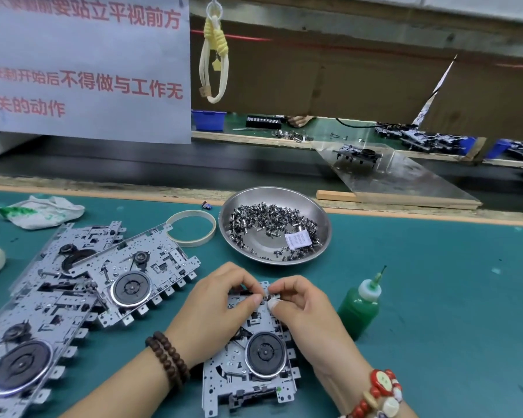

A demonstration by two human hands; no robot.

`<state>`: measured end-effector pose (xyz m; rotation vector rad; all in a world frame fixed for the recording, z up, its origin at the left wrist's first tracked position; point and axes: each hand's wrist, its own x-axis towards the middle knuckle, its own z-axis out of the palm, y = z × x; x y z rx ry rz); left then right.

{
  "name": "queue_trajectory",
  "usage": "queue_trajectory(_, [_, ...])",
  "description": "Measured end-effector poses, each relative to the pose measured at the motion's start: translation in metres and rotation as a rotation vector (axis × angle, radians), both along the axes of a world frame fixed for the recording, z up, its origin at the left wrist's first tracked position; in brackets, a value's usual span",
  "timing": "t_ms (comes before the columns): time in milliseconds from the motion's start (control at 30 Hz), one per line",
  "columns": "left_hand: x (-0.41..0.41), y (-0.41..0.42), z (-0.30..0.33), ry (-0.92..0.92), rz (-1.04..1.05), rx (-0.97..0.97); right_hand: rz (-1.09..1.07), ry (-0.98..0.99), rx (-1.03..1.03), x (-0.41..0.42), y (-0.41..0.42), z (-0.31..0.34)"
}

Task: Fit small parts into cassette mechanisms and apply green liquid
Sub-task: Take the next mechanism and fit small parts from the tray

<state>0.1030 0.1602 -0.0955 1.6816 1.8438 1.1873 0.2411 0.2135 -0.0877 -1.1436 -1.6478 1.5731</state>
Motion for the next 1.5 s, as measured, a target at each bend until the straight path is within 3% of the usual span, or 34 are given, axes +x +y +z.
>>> queue_trajectory(600, [0.0, -0.001, 0.0, 0.008, -0.013, 0.014, -0.047, -0.006, -0.04, -0.008, 0.0, 0.004])
queue_trajectory(1100, [0.002, -0.014, 0.015, 0.306, -0.059, 0.036, -0.053, 0.015, -0.033, -0.007, -0.002, 0.004])
queue_trajectory(1200, [0.002, -0.013, 0.014, 0.307, -0.049, 0.023, -0.035, -0.028, 0.073, -0.005, -0.009, 0.004])
queue_trajectory(1333, [0.001, -0.015, 0.012, 0.197, -0.01, 0.014, -0.065, -0.115, 0.407, 0.018, -0.034, 0.003])
queue_trajectory(1500, [-0.01, -0.035, 0.018, 0.028, 0.265, 0.031, -0.477, 0.073, 0.599, 0.071, -0.038, 0.003])
